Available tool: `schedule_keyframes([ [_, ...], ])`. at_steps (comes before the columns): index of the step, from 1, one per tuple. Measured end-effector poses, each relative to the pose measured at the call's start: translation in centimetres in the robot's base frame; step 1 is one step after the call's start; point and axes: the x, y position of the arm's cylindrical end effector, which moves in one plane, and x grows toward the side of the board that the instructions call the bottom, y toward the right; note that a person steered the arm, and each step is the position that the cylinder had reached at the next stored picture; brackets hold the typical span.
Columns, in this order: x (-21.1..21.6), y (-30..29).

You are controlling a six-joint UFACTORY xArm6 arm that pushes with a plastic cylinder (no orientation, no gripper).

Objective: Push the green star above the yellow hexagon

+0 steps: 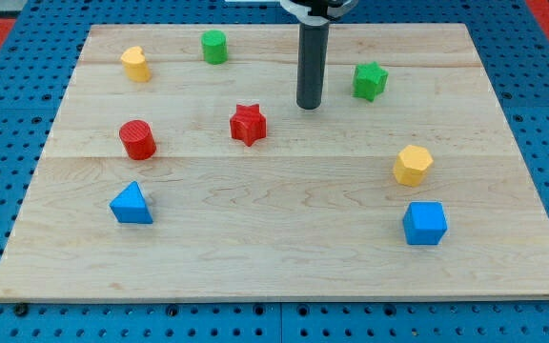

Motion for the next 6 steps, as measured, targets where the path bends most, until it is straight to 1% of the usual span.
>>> schedule_keyframes([
  [1, -2.3, -1.5],
  [2, -6.0, -3.9],
  [3, -7.0, 5.5],
  [4, -5.6, 11.0],
  [5, -0.6, 11.9],
  [6, -2.7, 7.5],
])
